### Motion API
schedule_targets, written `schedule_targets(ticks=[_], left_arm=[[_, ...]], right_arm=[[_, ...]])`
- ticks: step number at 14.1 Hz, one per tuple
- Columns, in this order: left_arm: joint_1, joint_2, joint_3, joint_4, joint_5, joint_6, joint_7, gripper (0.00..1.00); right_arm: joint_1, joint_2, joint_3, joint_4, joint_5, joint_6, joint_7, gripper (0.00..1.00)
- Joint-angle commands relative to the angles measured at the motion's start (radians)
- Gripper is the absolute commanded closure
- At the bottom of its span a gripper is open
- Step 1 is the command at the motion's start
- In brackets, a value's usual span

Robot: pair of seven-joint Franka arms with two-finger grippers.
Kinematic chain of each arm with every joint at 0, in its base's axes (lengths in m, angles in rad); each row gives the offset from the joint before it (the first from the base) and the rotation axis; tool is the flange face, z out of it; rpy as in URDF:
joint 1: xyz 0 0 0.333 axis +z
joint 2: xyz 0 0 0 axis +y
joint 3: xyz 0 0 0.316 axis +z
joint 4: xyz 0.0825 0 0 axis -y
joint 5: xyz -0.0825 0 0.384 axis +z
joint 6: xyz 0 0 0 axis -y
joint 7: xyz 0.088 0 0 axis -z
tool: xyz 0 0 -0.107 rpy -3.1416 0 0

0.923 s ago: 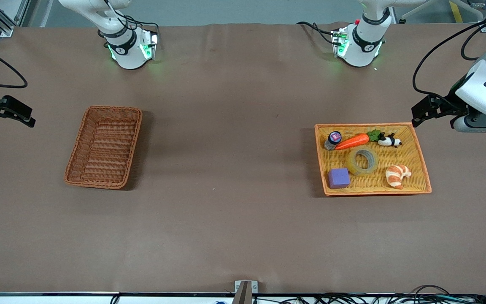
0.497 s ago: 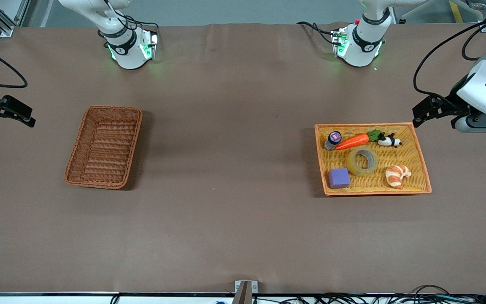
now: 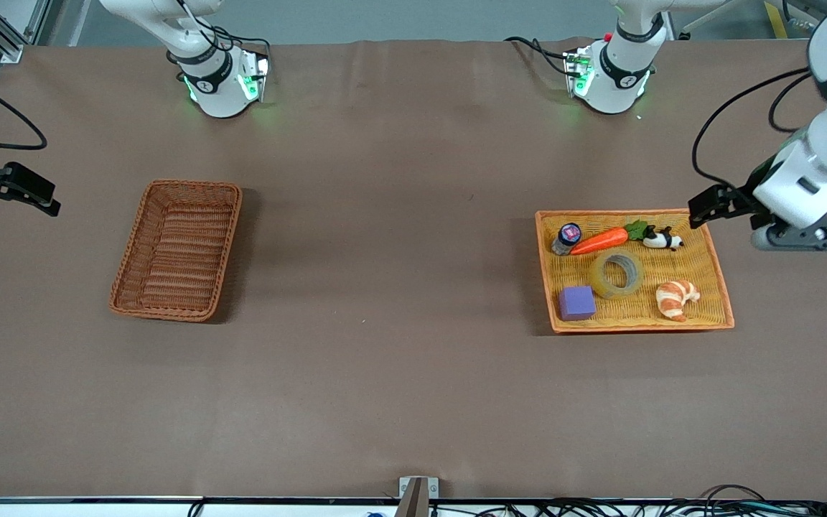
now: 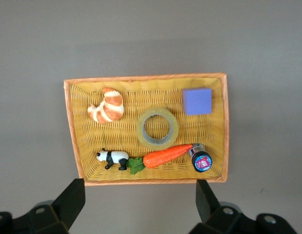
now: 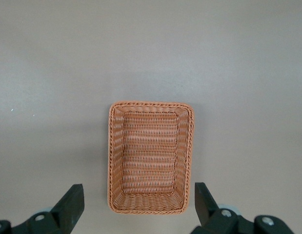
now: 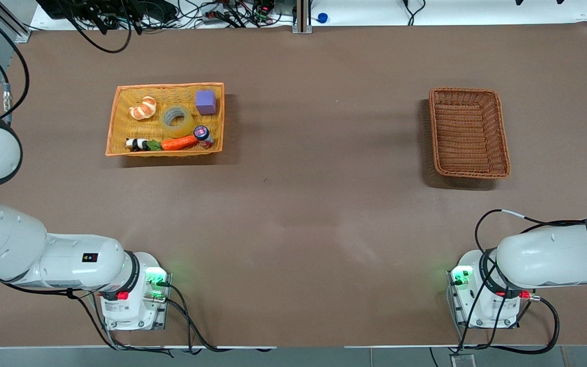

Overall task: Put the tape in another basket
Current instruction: 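Move the left gripper over the yellow tape roll in the tray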

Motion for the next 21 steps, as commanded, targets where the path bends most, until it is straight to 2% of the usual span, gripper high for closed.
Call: schedule_targets(ticks=[1, 4, 6, 9, 14, 18, 19, 21], left_arm=[[0.004, 0.002, 0.001, -0.131, 0.005, 0.119, 0.01, 0.0], [0.006, 0.021, 0.001, -0.289, 0.005, 0.335, 0.012, 0.0], [0.007, 0.056, 0.003, -0.357, 0.005, 0.437, 0.015, 0.0], [0.033, 0.131, 0.003, -0.363, 0.007, 0.454, 0.016, 0.0], [0.042, 0.28, 0.003, -0.372, 0.005, 0.581, 0.015, 0.0], [0.047, 0.348, 0.004, -0.421, 0.007, 0.645, 0.001, 0.01], [0.047, 0.355, 0.004, -0.441, 0.007, 0.681, 0.001, 0.2], [0.049, 0.354, 0.004, -0.46, 0.007, 0.721, 0.002, 0.76]], right_arm=[[-0.002, -0.002, 0.002, -0.002, -0.007, -0.004, -0.008, 0.0], [-0.002, -0.002, 0.002, -0.002, -0.007, -0.004, -0.008, 0.0], [-0.002, -0.002, 0.002, -0.002, -0.007, -0.006, -0.008, 0.0], [-0.002, -0.002, 0.002, -0.002, -0.007, -0.004, -0.008, 0.0], [-0.002, -0.002, 0.002, -0.002, -0.005, -0.004, -0.008, 0.0], [-0.002, -0.002, 0.002, -0.002, -0.007, -0.004, -0.008, 0.0], [-0.002, -0.002, 0.002, -0.002, -0.005, -0.004, -0.008, 0.0], [-0.002, -0.002, 0.002, -0.002, -0.007, -0.006, -0.008, 0.0]])
